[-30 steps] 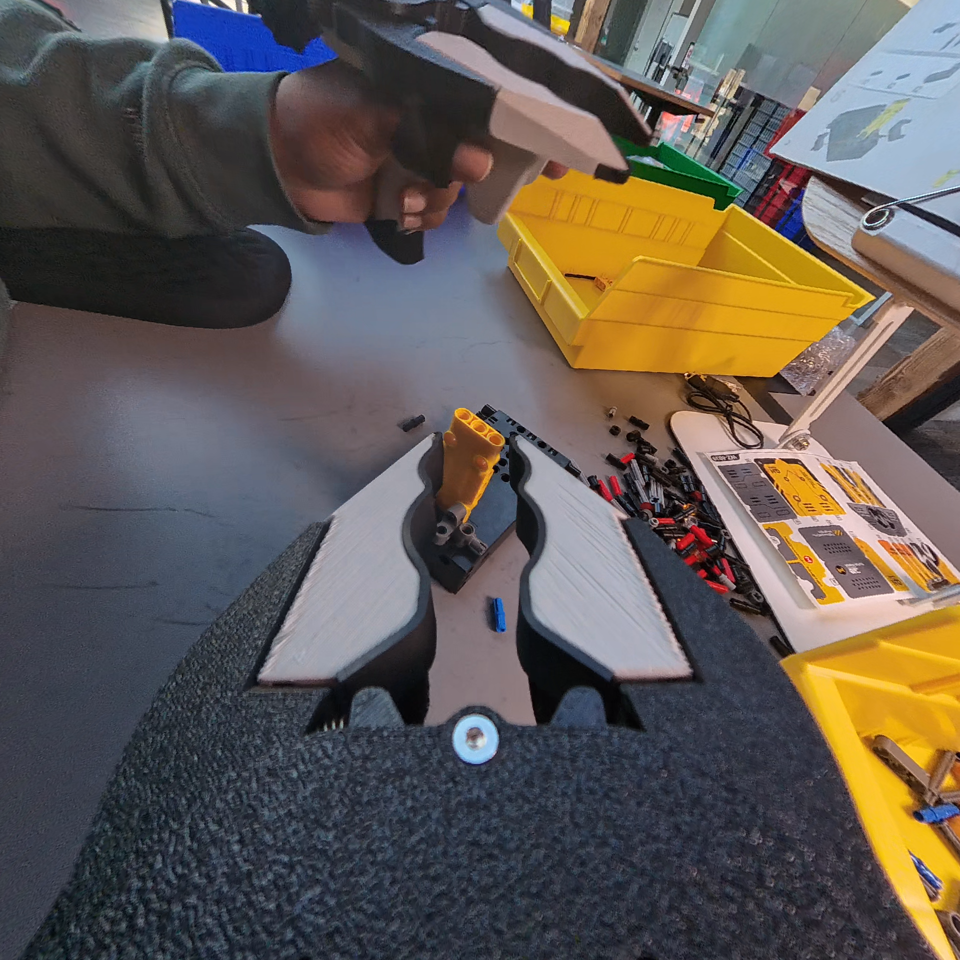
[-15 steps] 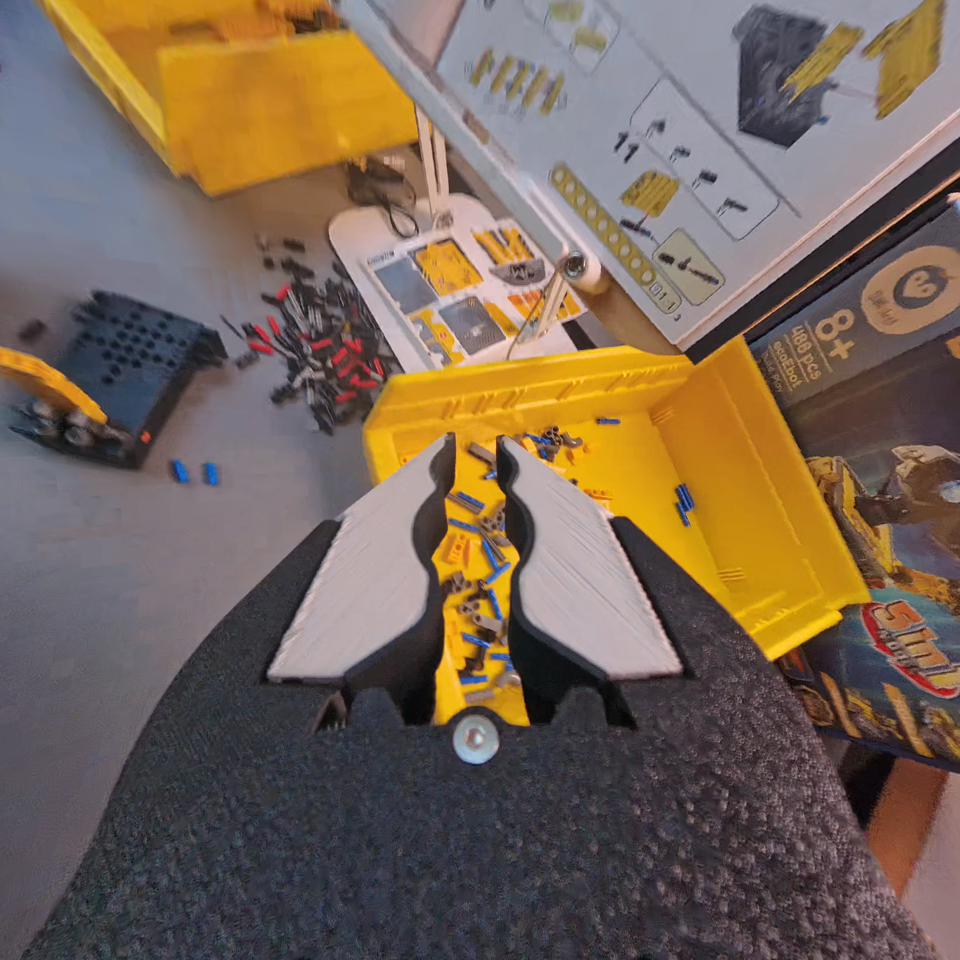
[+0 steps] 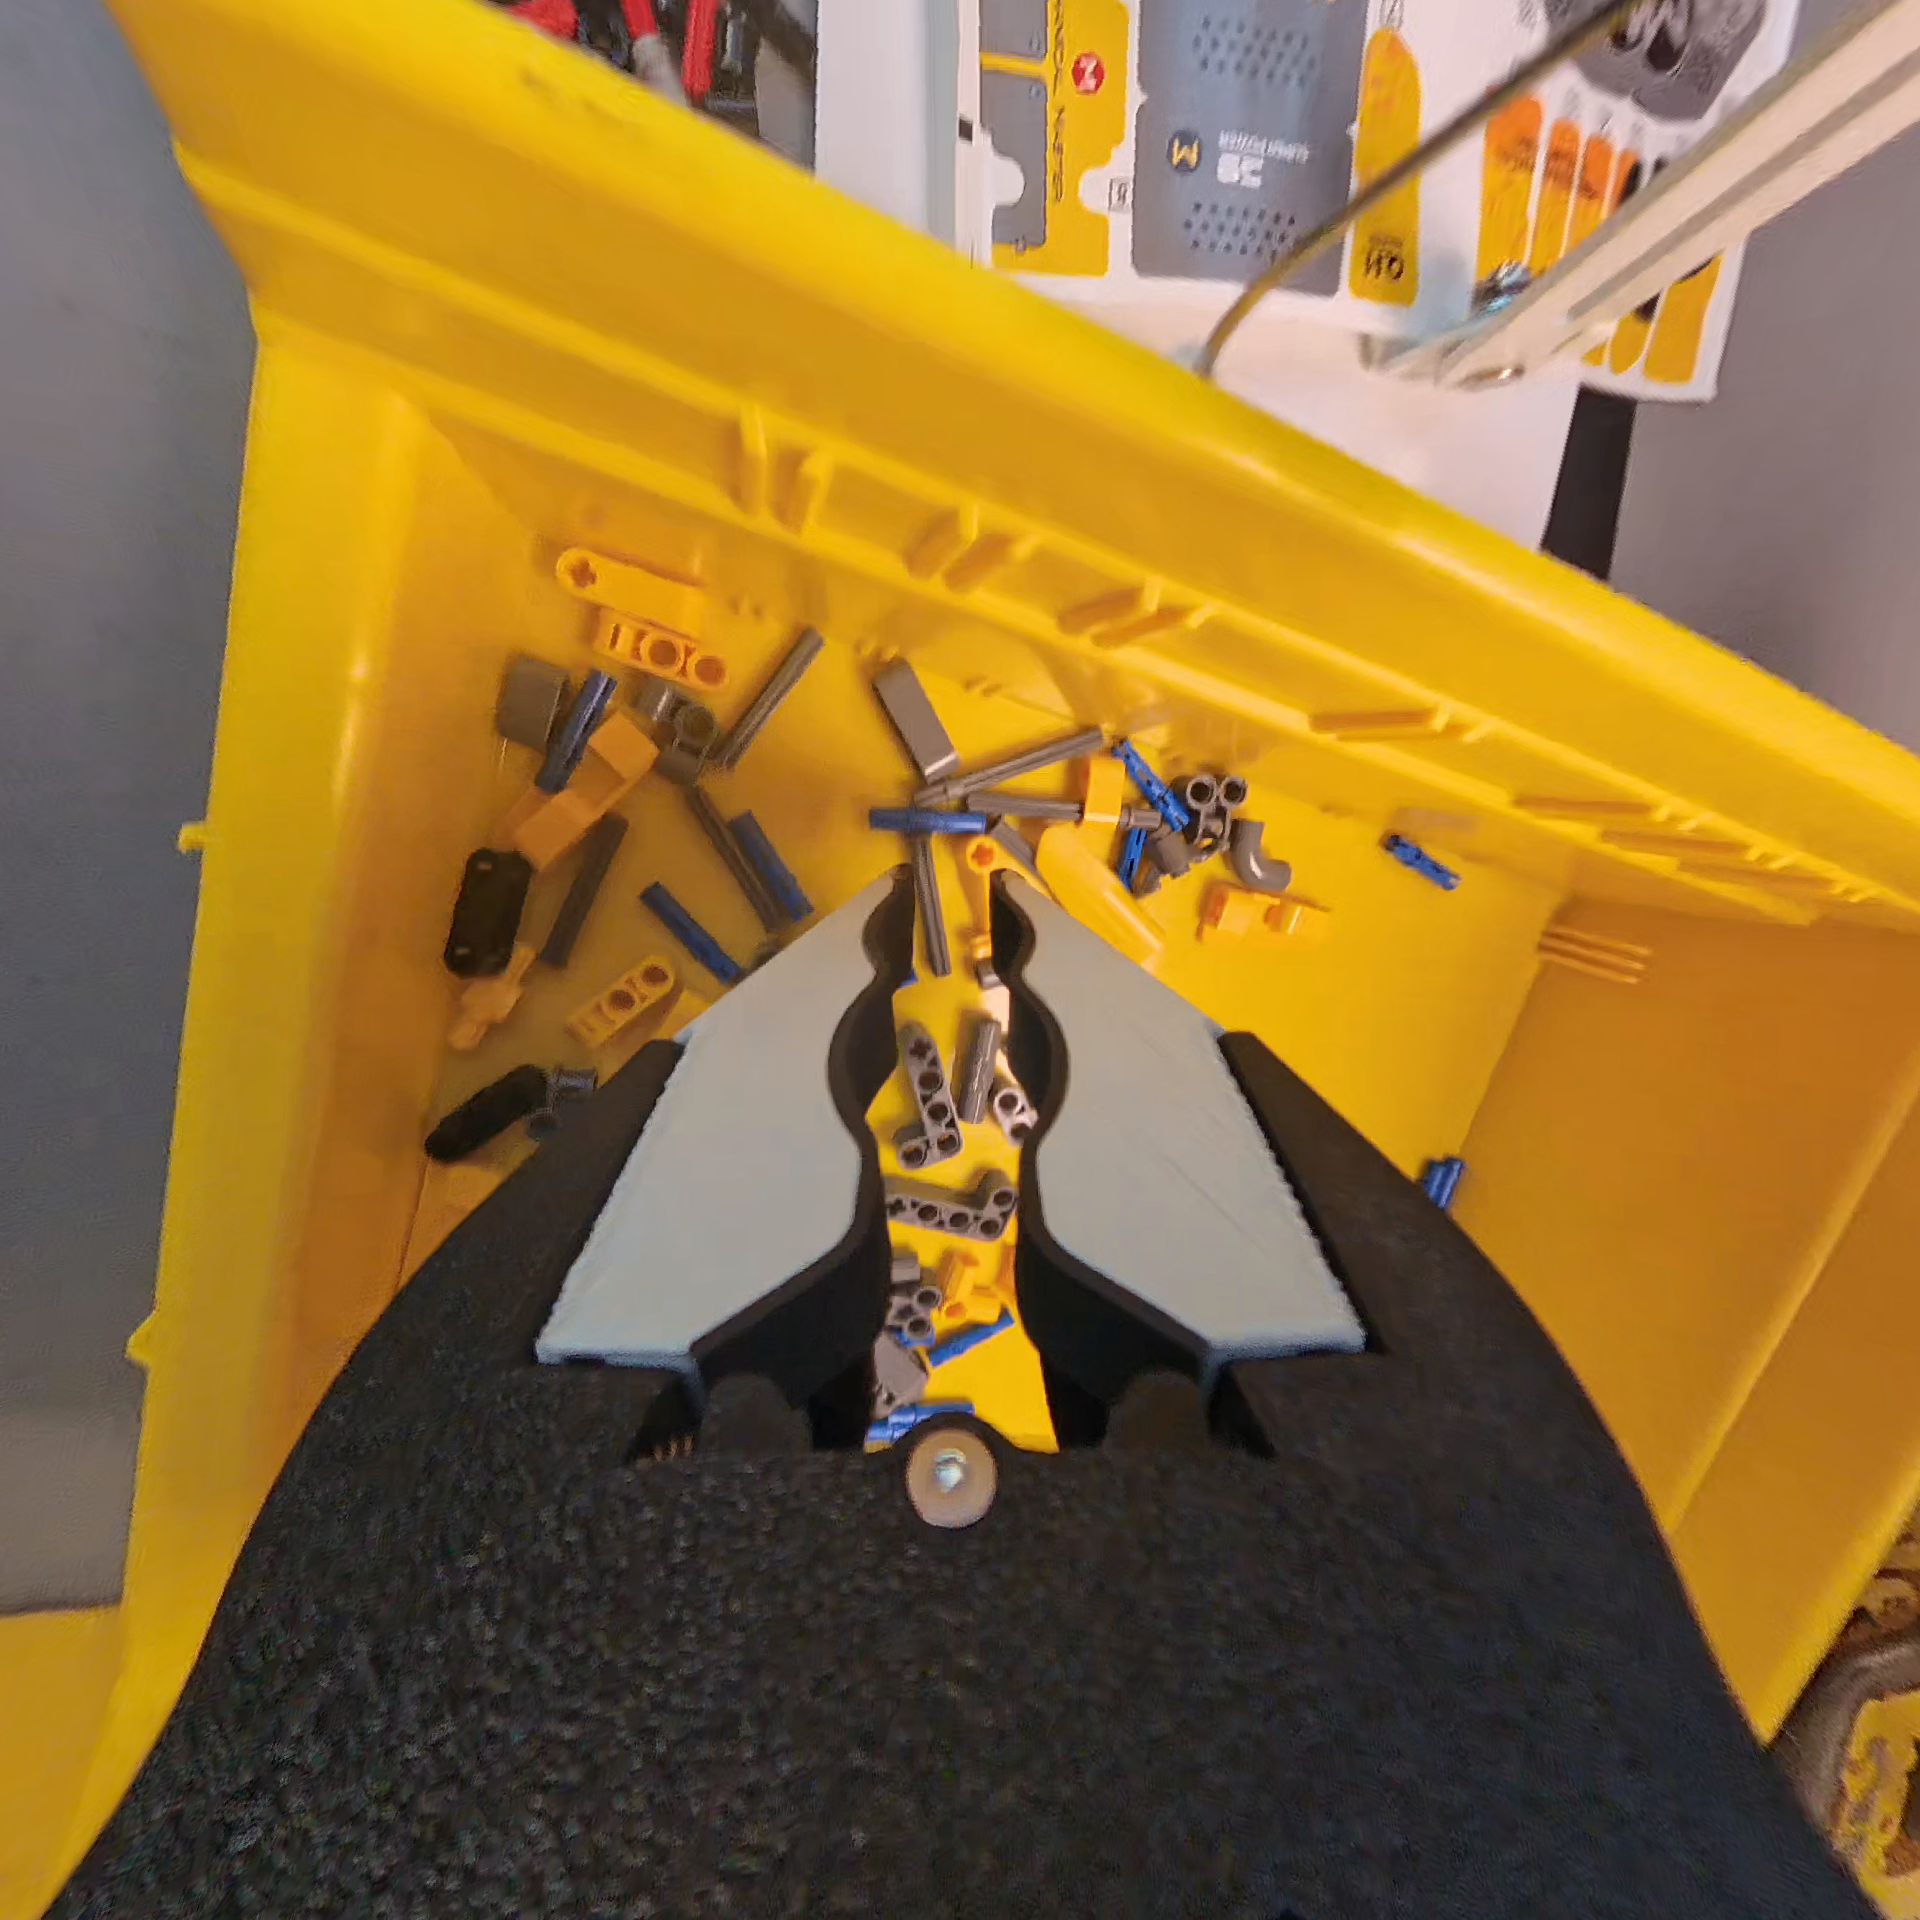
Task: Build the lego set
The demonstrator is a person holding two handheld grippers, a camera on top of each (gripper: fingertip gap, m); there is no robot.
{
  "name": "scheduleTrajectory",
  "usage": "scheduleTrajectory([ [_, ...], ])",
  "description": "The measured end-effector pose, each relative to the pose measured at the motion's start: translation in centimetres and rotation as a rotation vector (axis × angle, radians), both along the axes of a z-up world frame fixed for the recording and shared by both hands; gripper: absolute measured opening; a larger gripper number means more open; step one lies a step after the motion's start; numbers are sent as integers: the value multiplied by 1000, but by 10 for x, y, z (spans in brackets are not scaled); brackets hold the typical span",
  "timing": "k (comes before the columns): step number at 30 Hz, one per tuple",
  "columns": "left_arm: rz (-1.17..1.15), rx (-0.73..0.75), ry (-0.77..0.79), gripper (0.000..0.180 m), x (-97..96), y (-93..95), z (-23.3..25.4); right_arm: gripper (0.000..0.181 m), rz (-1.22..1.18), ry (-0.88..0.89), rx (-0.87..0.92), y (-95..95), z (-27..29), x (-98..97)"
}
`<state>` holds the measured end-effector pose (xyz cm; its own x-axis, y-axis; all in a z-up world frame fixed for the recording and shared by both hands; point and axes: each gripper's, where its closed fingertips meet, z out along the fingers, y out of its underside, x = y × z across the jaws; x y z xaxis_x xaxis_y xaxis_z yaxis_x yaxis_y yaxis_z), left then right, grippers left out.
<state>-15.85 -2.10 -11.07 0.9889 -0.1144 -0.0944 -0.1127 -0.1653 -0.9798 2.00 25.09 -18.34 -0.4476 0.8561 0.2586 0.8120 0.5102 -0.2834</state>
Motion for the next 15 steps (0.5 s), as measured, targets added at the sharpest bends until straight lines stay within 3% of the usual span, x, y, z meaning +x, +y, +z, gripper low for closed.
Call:
scheduleTrajectory([
  [7, -23, -32, 2, 42, 3, 8, -9, 18, -7, -87, -124, -15, 0, 29],
  [11, -24, -30, -1, 42, 3, 9, -9, 29, 0, -143, -102, -13, -8, 34],
  [15, -22, -29, -17, 42, 1, 9, -8, 27, -7, -136, -120, -13, -12, 28],
])
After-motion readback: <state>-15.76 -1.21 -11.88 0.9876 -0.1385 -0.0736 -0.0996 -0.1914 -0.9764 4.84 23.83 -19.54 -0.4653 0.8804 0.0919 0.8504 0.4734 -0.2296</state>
